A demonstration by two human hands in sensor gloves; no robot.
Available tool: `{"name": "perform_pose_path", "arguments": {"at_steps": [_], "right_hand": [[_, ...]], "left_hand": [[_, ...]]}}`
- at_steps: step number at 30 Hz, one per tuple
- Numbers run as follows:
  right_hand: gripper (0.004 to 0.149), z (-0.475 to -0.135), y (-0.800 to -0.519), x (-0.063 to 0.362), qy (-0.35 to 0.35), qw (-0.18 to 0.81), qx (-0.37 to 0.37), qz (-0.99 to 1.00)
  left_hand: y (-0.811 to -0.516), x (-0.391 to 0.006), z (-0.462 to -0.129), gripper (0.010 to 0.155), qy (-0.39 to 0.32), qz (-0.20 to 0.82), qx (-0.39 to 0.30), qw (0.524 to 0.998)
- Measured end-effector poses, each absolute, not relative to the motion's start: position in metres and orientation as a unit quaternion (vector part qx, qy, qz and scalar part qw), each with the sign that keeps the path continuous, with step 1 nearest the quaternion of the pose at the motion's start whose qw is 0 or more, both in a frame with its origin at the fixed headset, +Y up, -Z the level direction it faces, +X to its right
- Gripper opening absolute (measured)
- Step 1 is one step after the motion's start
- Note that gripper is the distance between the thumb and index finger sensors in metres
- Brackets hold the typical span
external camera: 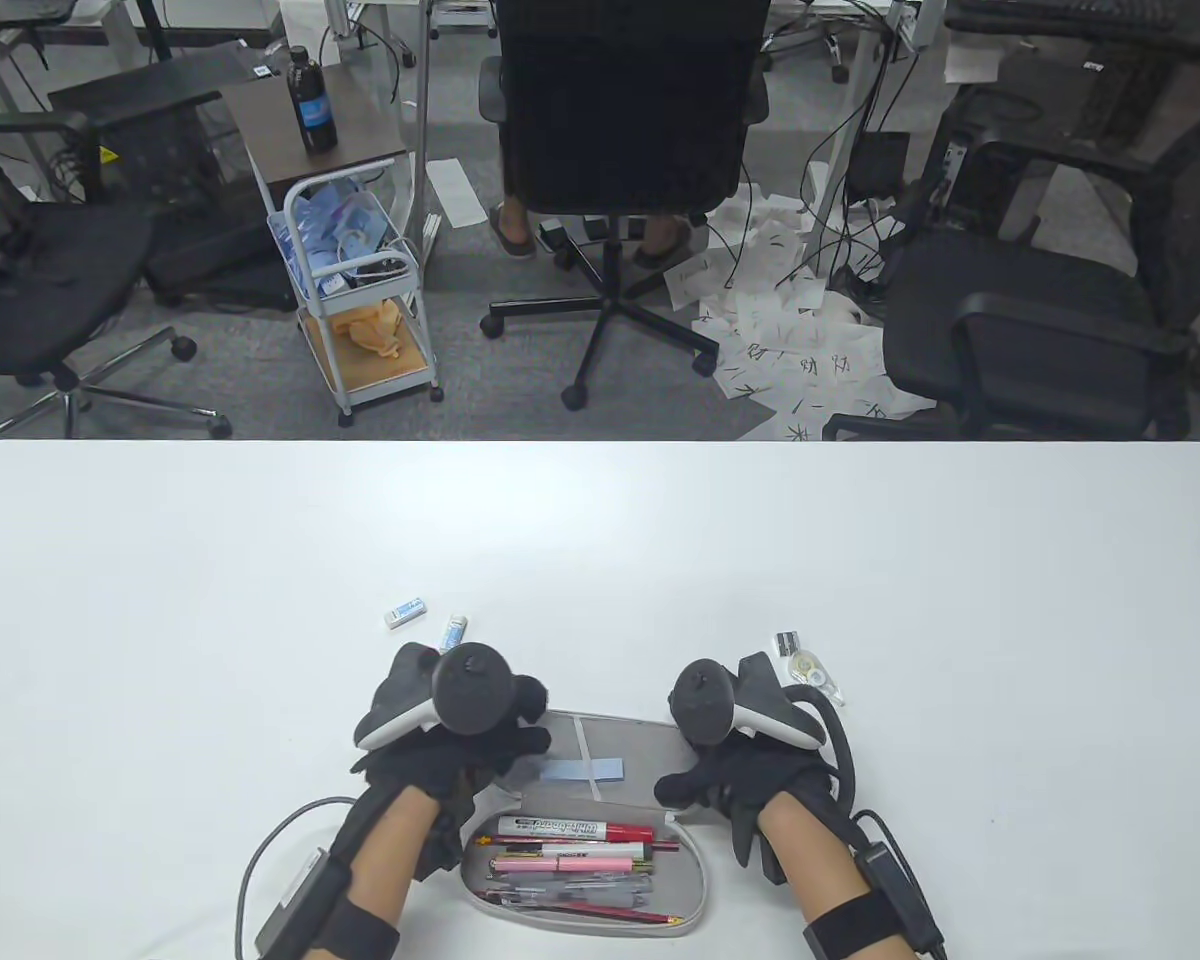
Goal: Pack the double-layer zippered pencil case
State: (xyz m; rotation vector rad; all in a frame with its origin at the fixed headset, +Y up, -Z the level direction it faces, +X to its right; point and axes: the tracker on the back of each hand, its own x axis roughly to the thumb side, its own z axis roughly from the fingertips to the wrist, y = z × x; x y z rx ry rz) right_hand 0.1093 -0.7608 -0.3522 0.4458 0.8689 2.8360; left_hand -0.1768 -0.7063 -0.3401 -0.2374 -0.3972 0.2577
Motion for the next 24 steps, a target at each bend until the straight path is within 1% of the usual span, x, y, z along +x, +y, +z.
{"name": "perform_pose_path", "arguments": {"at_steps": [1, 3, 5, 7, 8, 10, 11, 13, 14, 15, 16, 17, 18, 19, 21, 23, 24], "right_hand": [[0.092, -0.352, -0.762, 0.111, 0.297, 0.103, 0.141, 0.939], [0.087, -0.352, -0.761, 0.11, 0.267, 0.119, 0.146, 0.945], [0.085, -0.349, -0.756, 0.104, 0.246, 0.082, 0.159, 0.953], [0.085, -0.346, -0.751, 0.1, 0.219, 0.075, 0.171, 0.958], [0.086, -0.344, -0.749, 0.098, 0.217, 0.077, 0.17, 0.958], [0.088, -0.342, -0.744, 0.096, 0.206, 0.079, 0.174, 0.96], [0.088, -0.341, -0.742, 0.095, 0.192, 0.076, 0.178, 0.962], [0.101, -0.337, -0.733, 0.095, 0.154, 0.068, 0.191, 0.967], [0.104, -0.333, -0.727, 0.096, 0.121, 0.073, 0.205, 0.969], [0.103, -0.33, -0.721, 0.098, 0.089, 0.088, 0.22, 0.967], [0.097, -0.329, -0.718, 0.099, 0.077, 0.098, 0.233, 0.964], [0.086, -0.326, -0.713, 0.102, 0.077, 0.117, 0.259, 0.956], [0.075, -0.324, -0.709, 0.106, 0.074, 0.141, 0.269, 0.95], [0.068, -0.322, -0.708, 0.109, 0.073, 0.166, 0.277, 0.944], [0.063, -0.319, -0.708, 0.116, 0.087, 0.227, 0.295, 0.924], [0.064, -0.317, -0.713, 0.122, 0.116, 0.265, 0.303, 0.908], [0.065, -0.317, -0.717, 0.126, 0.143, 0.284, 0.314, 0.894]], "left_hand": [[-0.709, -0.188, -0.333, 0.045, -0.182, 0.102, -0.118, 0.971], [-0.718, -0.2, -0.325, 0.05, -0.167, 0.092, -0.15, 0.97], [-0.734, -0.203, -0.317, 0.055, -0.172, 0.121, -0.232, 0.95], [-0.744, -0.199, -0.311, 0.056, -0.174, 0.122, -0.274, 0.938], [-0.747, -0.196, -0.308, 0.053, -0.181, 0.108, -0.28, 0.936], [-0.75, -0.19, -0.304, 0.04, -0.189, 0.061, -0.254, 0.947], [-0.751, -0.189, -0.304, 0.039, -0.199, 0.054, -0.247, 0.947], [-0.752, -0.19, -0.303, 0.039, -0.196, 0.079, -0.258, 0.943], [-0.754, -0.193, -0.303, 0.04, -0.194, 0.097, -0.263, 0.94], [-0.756, -0.198, -0.303, 0.04, -0.195, 0.118, -0.267, 0.937], [-0.758, -0.201, -0.303, 0.04, -0.195, 0.137, -0.272, 0.932], [-0.762, -0.206, -0.304, 0.04, -0.195, 0.17, -0.28, 0.924], [-0.767, -0.212, -0.305, 0.04, -0.19, 0.2, -0.286, 0.918], [-0.771, -0.217, -0.306, 0.04, -0.184, 0.231, -0.298, 0.908], [-0.776, -0.226, -0.309, 0.041, -0.162, 0.28, -0.329, 0.888], [-0.78, -0.233, -0.311, 0.04, -0.15, 0.31, -0.341, 0.875], [-0.78, -0.235, -0.312, 0.04, -0.149, 0.321, -0.347, 0.868]]}}
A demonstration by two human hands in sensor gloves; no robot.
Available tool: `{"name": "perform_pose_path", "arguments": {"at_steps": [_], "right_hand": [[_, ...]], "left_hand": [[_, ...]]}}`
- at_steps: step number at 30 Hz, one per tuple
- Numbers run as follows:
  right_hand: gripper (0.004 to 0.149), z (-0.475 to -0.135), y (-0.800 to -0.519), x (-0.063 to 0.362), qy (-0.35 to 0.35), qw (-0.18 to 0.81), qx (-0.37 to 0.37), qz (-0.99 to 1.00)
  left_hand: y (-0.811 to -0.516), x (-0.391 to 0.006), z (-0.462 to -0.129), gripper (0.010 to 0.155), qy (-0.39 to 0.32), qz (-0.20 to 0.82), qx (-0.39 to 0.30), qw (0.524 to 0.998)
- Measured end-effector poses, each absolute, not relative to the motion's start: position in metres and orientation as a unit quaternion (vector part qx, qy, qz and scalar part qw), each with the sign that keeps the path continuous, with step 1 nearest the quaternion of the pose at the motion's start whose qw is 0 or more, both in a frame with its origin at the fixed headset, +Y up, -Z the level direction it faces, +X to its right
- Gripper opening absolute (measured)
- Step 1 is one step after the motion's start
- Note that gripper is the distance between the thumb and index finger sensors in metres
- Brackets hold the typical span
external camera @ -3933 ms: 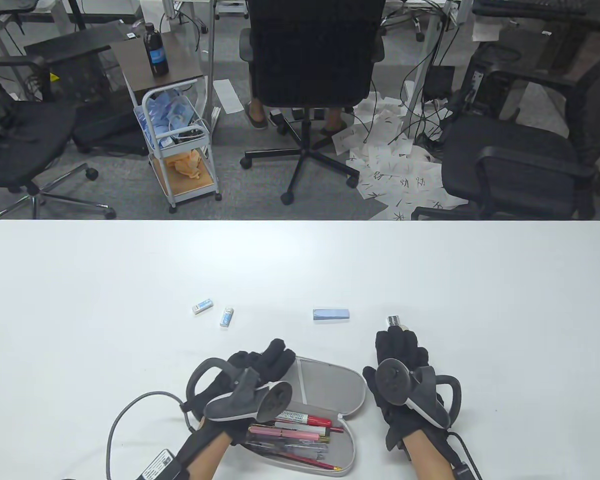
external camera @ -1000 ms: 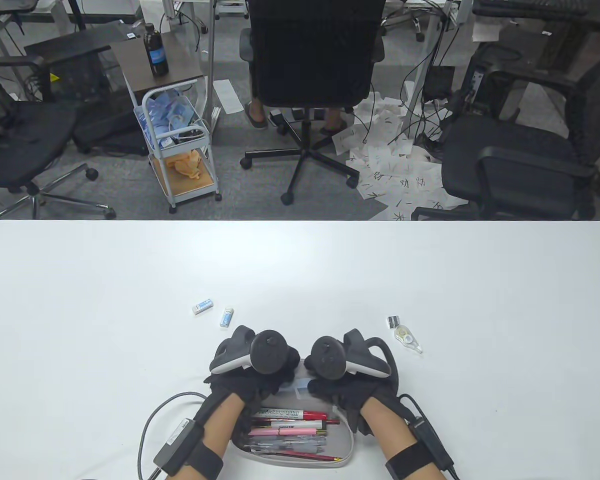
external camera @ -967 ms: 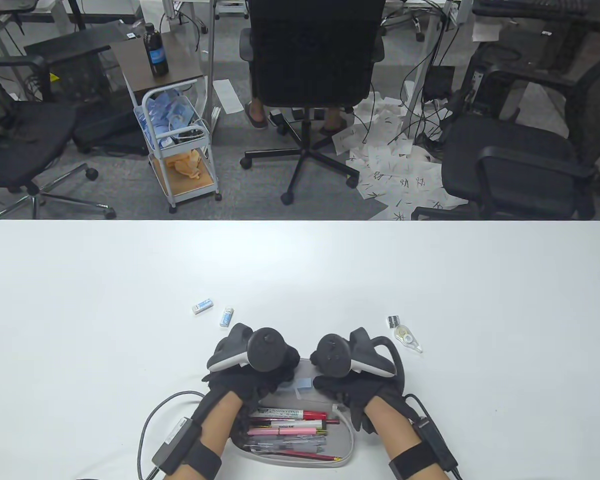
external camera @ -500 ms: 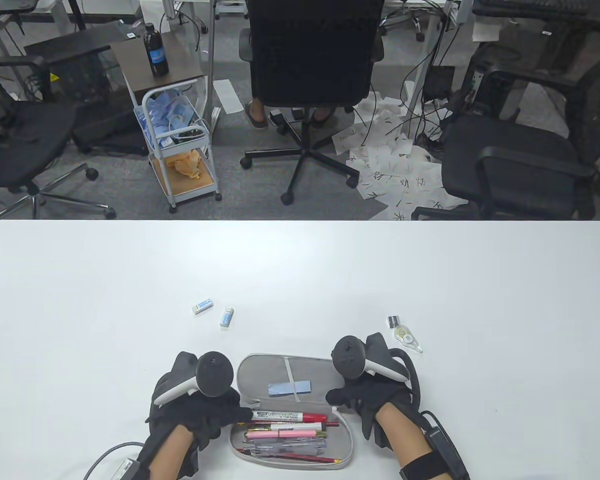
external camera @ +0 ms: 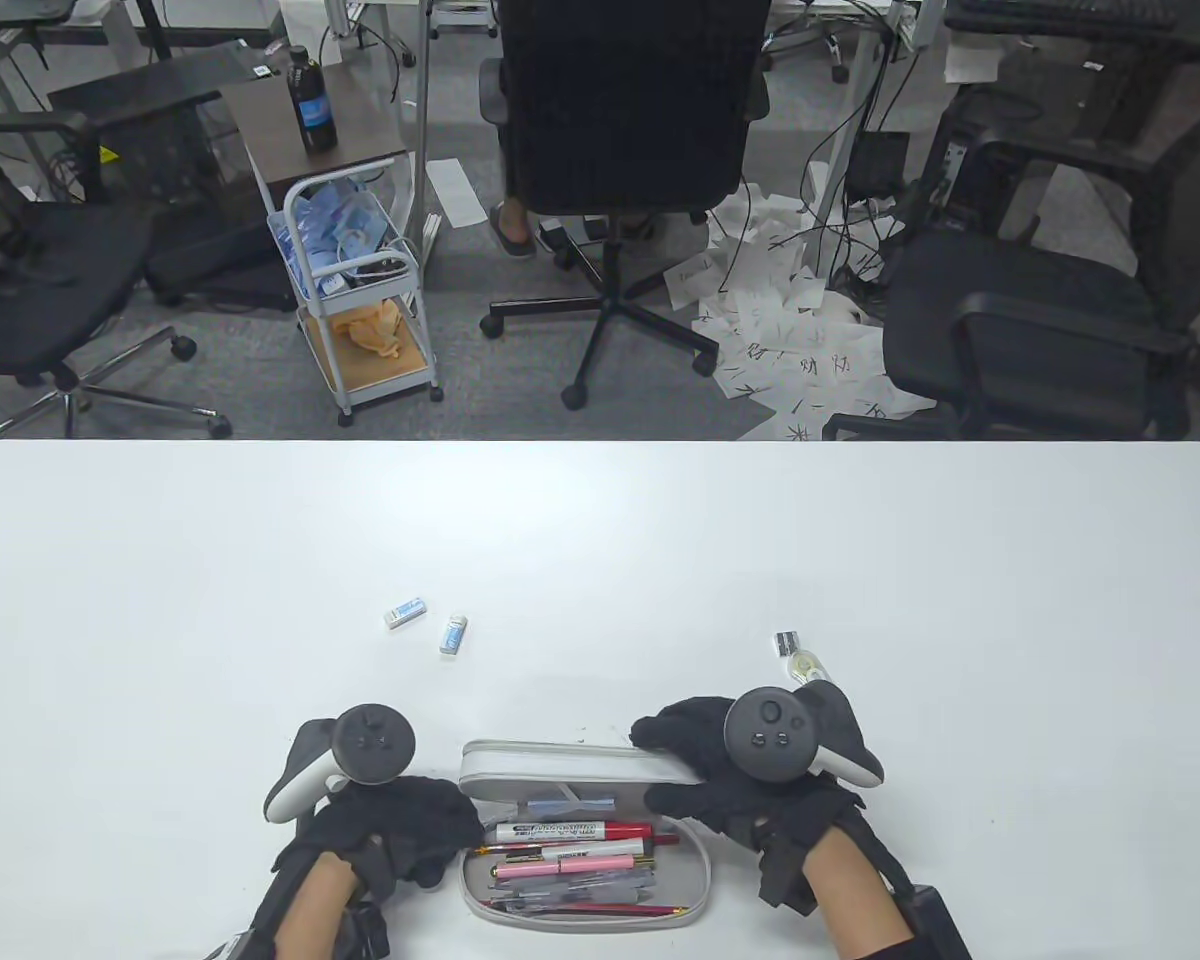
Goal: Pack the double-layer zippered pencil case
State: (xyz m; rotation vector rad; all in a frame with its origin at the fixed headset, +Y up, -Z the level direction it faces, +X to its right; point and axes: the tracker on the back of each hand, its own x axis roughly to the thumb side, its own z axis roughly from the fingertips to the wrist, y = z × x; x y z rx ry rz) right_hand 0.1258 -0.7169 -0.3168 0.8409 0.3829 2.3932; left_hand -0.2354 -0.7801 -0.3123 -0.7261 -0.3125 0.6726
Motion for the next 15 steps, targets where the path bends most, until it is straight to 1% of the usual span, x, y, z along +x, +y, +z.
{"name": "perform_pose_path", "arguments": {"at_steps": [1, 2, 3, 5, 7, 8, 9, 10, 11, 12, 13, 14, 15], "right_hand": [[0.065, -0.317, -0.719, 0.128, 0.164, 0.304, 0.316, 0.884], [0.062, -0.317, -0.722, 0.13, 0.195, 0.336, 0.311, 0.867], [0.058, -0.317, -0.723, 0.13, 0.217, 0.347, 0.311, 0.858], [0.052, -0.314, -0.725, 0.127, 0.276, 0.333, 0.305, 0.849], [0.044, -0.312, -0.725, 0.125, 0.261, 0.301, 0.31, 0.863], [0.042, -0.312, -0.725, 0.125, 0.255, 0.289, 0.312, 0.868], [0.04, -0.311, -0.726, 0.124, 0.256, 0.285, 0.313, 0.869], [0.038, -0.311, -0.729, 0.124, 0.266, 0.294, 0.316, 0.862], [0.037, -0.313, -0.73, 0.126, 0.258, 0.322, 0.308, 0.857], [0.036, -0.314, -0.73, 0.128, 0.243, 0.339, 0.298, 0.859], [0.038, -0.317, -0.731, 0.132, 0.22, 0.358, 0.282, 0.862], [0.04, -0.319, -0.731, 0.135, 0.205, 0.365, 0.268, 0.868], [0.041, -0.321, -0.733, 0.14, 0.186, 0.367, 0.242, 0.879]], "left_hand": [[-0.78, -0.236, -0.312, 0.04, -0.15, 0.321, -0.351, 0.867], [-0.779, -0.237, -0.312, 0.04, -0.152, 0.317, -0.349, 0.869], [-0.778, -0.236, -0.312, 0.04, -0.156, 0.314, -0.349, 0.869], [-0.776, -0.239, -0.312, 0.041, -0.161, 0.308, -0.369, 0.862], [-0.774, -0.245, -0.313, 0.042, -0.154, 0.322, -0.395, 0.846], [-0.772, -0.248, -0.314, 0.042, -0.154, 0.341, -0.382, 0.845], [-0.769, -0.25, -0.314, 0.043, -0.154, 0.342, -0.358, 0.855], [-0.764, -0.249, -0.314, 0.044, -0.169, 0.337, -0.299, 0.877], [-0.756, -0.241, -0.313, 0.046, -0.203, 0.327, -0.245, 0.89], [-0.749, -0.232, -0.31, 0.049, -0.232, 0.316, -0.219, 0.893], [-0.739, -0.215, -0.305, 0.055, -0.269, 0.299, -0.197, 0.894], [-0.733, -0.201, -0.3, 0.065, -0.297, 0.284, -0.188, 0.892], [-0.728, -0.178, -0.293, 0.076, -0.336, 0.253, -0.191, 0.887]]}}
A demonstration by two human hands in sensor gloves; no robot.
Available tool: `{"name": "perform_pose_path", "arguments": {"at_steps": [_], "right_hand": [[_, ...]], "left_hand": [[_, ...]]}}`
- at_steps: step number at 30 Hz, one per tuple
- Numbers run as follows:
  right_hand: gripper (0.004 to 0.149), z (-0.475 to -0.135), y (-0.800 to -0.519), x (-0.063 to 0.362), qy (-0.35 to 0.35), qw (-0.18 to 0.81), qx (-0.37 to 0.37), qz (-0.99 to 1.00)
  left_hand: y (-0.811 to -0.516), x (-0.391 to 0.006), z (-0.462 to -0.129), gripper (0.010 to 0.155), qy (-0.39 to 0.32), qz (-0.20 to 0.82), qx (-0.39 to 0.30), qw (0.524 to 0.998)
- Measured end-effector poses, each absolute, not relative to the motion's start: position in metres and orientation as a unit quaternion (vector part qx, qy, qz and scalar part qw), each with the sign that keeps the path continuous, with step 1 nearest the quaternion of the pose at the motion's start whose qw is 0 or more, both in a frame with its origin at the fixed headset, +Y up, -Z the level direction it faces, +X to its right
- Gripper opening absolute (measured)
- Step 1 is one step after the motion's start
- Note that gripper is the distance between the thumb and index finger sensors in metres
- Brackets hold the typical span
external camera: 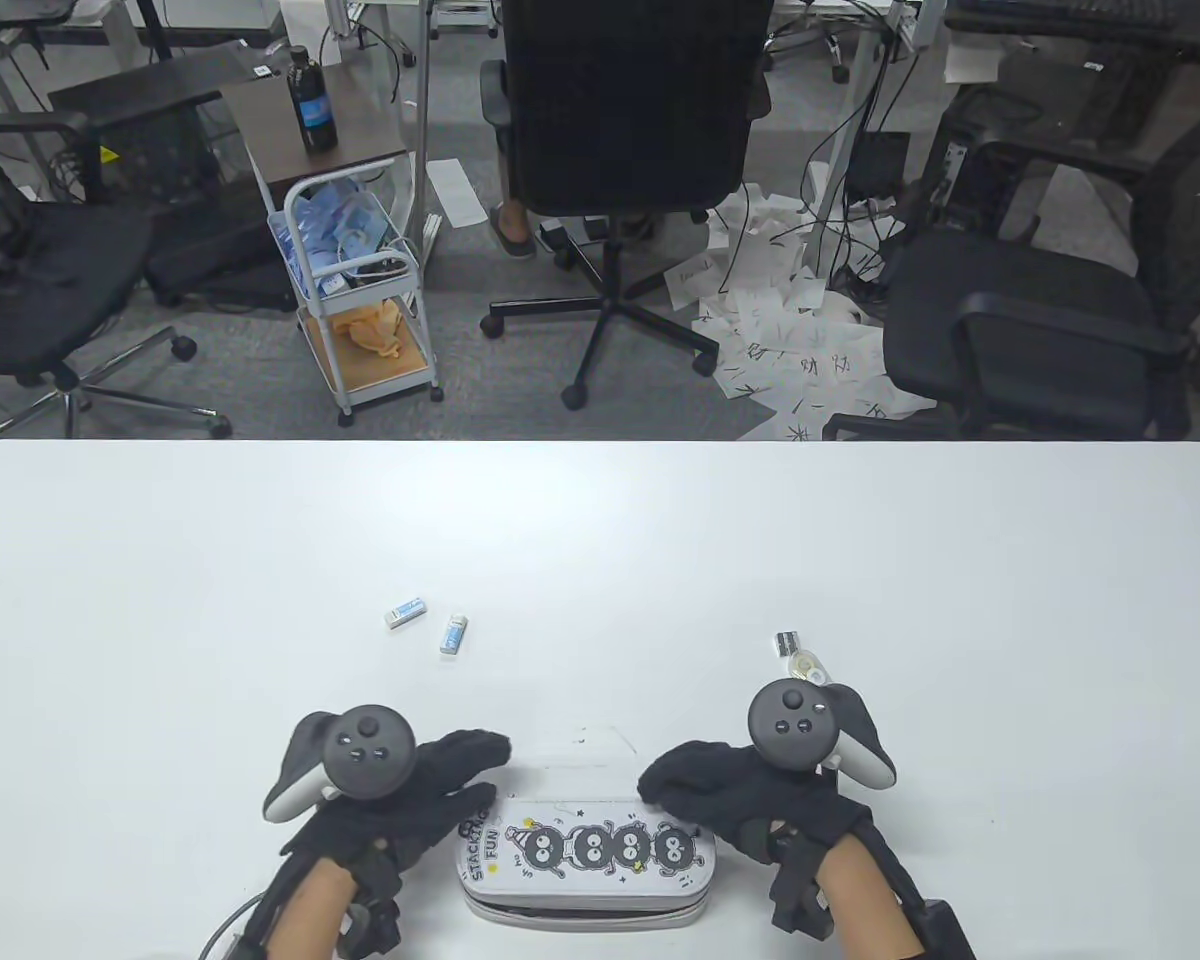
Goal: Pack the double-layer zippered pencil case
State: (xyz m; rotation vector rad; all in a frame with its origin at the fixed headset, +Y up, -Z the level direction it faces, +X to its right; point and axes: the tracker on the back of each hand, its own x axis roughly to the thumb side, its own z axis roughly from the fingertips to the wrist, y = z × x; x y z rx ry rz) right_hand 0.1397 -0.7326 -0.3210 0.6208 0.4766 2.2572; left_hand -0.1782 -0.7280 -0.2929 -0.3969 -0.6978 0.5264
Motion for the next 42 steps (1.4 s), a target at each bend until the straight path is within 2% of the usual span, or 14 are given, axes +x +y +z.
{"name": "perform_pose_path", "arguments": {"at_steps": [2, 4, 5, 7, 10, 14, 16, 23, 26, 29, 33, 38, 41, 42], "right_hand": [[0.043, -0.323, -0.737, 0.143, 0.164, 0.313, 0.216, 0.91], [0.051, -0.322, -0.745, 0.14, 0.177, 0.233, 0.223, 0.93], [0.054, -0.321, -0.75, 0.136, 0.189, 0.196, 0.23, 0.934], [0.061, -0.32, -0.76, 0.124, 0.233, 0.16, 0.243, 0.928], [0.057, -0.321, -0.768, 0.113, 0.251, 0.109, 0.255, 0.927], [0.049, -0.323, -0.772, 0.116, 0.253, 0.152, 0.24, 0.925], [0.044, -0.325, -0.773, 0.117, 0.221, 0.146, 0.241, 0.934], [0.039, -0.323, -0.772, 0.118, 0.219, 0.143, 0.254, 0.931], [0.038, -0.319, -0.758, 0.116, 0.146, 0.052, 0.257, 0.954], [0.038, -0.319, -0.747, 0.119, 0.112, 0.018, 0.246, 0.962], [0.038, -0.313, -0.736, 0.116, 0.075, 0.047, 0.257, 0.962], [0.039, -0.296, -0.736, 0.086, 0.069, 0.076, 0.29, 0.951], [0.039, -0.293, -0.741, 0.072, 0.099, 0.119, 0.302, 0.94], [0.038, -0.293, -0.747, 0.073, 0.143, 0.166, 0.302, 0.928]], "left_hand": [[-0.728, -0.141, -0.278, 0.096, -0.382, 0.164, -0.233, 0.879], [-0.736, -0.119, -0.267, 0.11, -0.399, 0.058, -0.257, 0.878], [-0.74, -0.112, -0.264, 0.112, -0.403, 0.013, -0.259, 0.878], [-0.742, -0.108, -0.261, 0.113, -0.402, -0.059, -0.217, 0.888], [-0.745, -0.106, -0.259, 0.108, -0.4, -0.057, -0.215, 0.889], [-0.746, -0.104, -0.261, 0.105, -0.404, -0.081, -0.207, 0.887], [-0.747, -0.104, -0.262, 0.105, -0.401, -0.078, -0.215, 0.887], [-0.747, -0.106, -0.26, 0.105, -0.398, -0.085, -0.223, 0.886], [-0.744, -0.107, -0.262, 0.104, -0.381, -0.1, -0.232, 0.89], [-0.739, -0.109, -0.269, 0.104, -0.318, -0.164, -0.264, 0.896], [-0.737, -0.108, -0.288, 0.103, -0.241, -0.133, -0.326, 0.904], [-0.735, -0.098, -0.297, 0.098, -0.223, -0.137, -0.335, 0.905], [-0.731, -0.096, -0.294, 0.1, -0.235, -0.101, -0.33, 0.908], [-0.729, -0.097, -0.29, 0.099, -0.249, -0.092, -0.326, 0.907]]}}
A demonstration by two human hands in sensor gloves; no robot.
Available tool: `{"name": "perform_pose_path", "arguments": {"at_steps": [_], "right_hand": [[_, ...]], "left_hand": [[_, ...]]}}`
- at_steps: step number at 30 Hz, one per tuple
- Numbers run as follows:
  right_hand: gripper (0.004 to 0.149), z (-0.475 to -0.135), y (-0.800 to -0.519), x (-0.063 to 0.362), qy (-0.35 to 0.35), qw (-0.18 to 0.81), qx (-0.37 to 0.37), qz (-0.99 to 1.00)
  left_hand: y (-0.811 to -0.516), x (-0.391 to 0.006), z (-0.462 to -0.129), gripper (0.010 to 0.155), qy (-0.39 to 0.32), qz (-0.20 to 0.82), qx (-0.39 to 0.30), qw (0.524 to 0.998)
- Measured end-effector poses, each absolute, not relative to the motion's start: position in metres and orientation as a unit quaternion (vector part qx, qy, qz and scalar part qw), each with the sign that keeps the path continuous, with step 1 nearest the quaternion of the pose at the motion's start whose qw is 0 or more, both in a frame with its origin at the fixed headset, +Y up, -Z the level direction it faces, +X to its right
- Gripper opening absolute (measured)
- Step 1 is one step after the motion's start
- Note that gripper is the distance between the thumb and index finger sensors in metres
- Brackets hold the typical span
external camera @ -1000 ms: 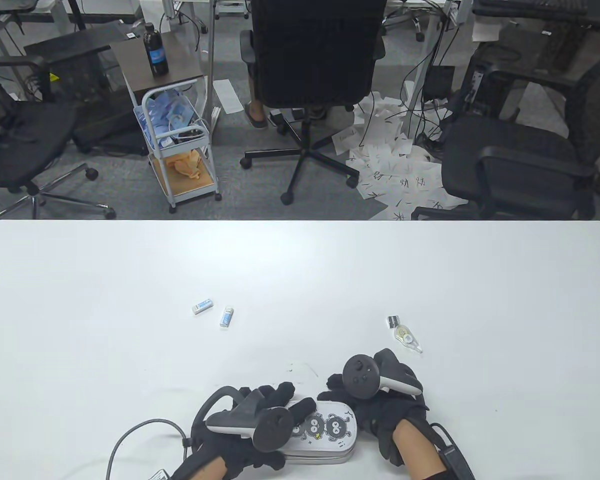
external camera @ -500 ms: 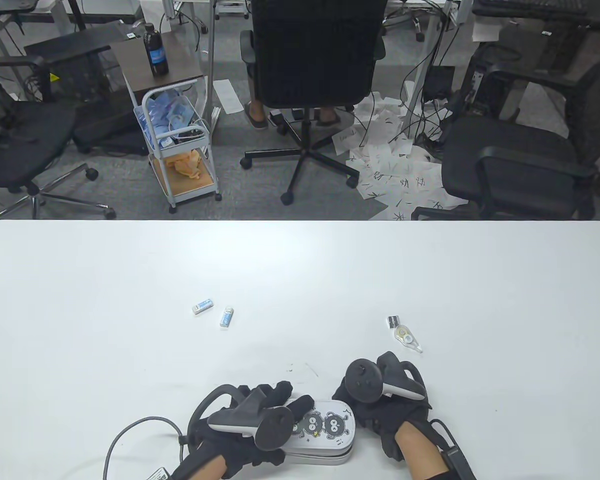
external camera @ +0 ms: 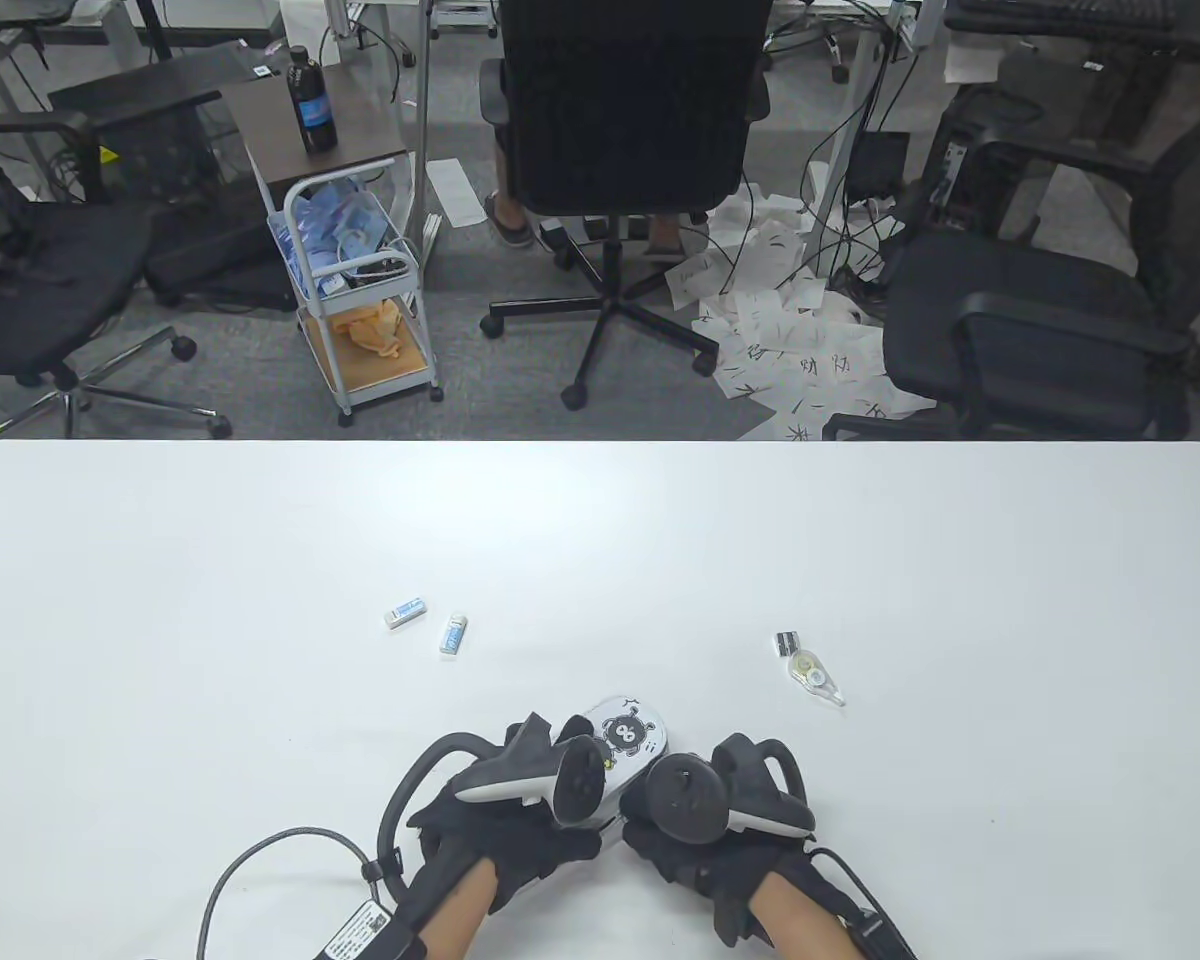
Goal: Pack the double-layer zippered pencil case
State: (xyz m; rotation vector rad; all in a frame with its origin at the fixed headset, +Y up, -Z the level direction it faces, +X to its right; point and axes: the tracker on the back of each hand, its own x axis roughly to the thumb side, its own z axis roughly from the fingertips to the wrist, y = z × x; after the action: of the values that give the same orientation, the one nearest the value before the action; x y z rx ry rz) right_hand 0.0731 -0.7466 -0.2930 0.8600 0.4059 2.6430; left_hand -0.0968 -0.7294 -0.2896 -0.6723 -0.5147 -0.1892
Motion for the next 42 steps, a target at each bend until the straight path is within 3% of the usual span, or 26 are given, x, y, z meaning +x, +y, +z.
{"name": "perform_pose_path", "arguments": {"at_steps": [1, 3, 5, 8, 10, 13, 15, 20, 27, 29, 33, 39, 42], "right_hand": [[0.039, -0.294, -0.751, 0.079, 0.154, 0.187, 0.3, 0.923], [0.038, -0.296, -0.756, 0.091, 0.162, 0.173, 0.284, 0.929], [0.037, -0.301, -0.755, 0.1, 0.152, 0.16, 0.276, 0.936], [0.037, -0.306, -0.756, 0.102, 0.153, 0.159, 0.269, 0.938], [0.037, -0.307, -0.757, 0.1, 0.16, 0.171, 0.271, 0.934], [0.037, -0.308, -0.762, 0.096, 0.181, 0.187, 0.281, 0.924], [0.037, -0.308, -0.765, 0.094, 0.186, 0.197, 0.282, 0.92], [0.038, -0.312, -0.766, 0.099, 0.194, 0.23, 0.268, 0.915], [0.039, -0.309, -0.75, 0.1, 0.105, 0.062, 0.288, 0.95], [0.039, -0.313, -0.747, 0.112, 0.089, 0.017, 0.271, 0.958], [0.039, -0.315, -0.743, 0.127, 0.068, 0.025, 0.249, 0.966], [0.037, -0.297, -0.735, 0.09, 0.063, 0.032, 0.302, 0.951], [0.037, -0.285, -0.739, 0.064, 0.01, -0.053, 0.322, 0.945]], "left_hand": [[-0.727, -0.098, -0.285, 0.097, -0.262, -0.089, -0.321, 0.906], [-0.721, -0.107, -0.277, 0.078, -0.318, -0.044, -0.278, 0.905], [-0.718, -0.113, -0.274, 0.067, -0.328, -0.021, -0.265, 0.906], [-0.717, -0.114, -0.277, 0.064, -0.345, -0.096, -0.235, 0.904], [-0.72, -0.109, -0.278, 0.081, -0.342, -0.169, -0.179, 0.907], [-0.73, -0.084, -0.271, 0.11, -0.415, -0.355, -0.11, 0.831], [-0.737, -0.073, -0.27, 0.12, -0.427, -0.412, -0.108, 0.798], [-0.732, -0.073, -0.282, 0.124, -0.434, -0.325, -0.14, 0.829], [-0.73, -0.093, -0.303, 0.118, -0.404, -0.222, -0.169, 0.871], [-0.731, -0.105, -0.311, 0.119, -0.374, -0.204, -0.178, 0.887], [-0.731, -0.127, -0.322, 0.116, -0.292, -0.129, -0.207, 0.925], [-0.735, -0.116, -0.323, 0.112, -0.239, -0.105, -0.185, 0.947], [-0.736, -0.112, -0.319, 0.11, -0.248, -0.125, -0.172, 0.945]]}}
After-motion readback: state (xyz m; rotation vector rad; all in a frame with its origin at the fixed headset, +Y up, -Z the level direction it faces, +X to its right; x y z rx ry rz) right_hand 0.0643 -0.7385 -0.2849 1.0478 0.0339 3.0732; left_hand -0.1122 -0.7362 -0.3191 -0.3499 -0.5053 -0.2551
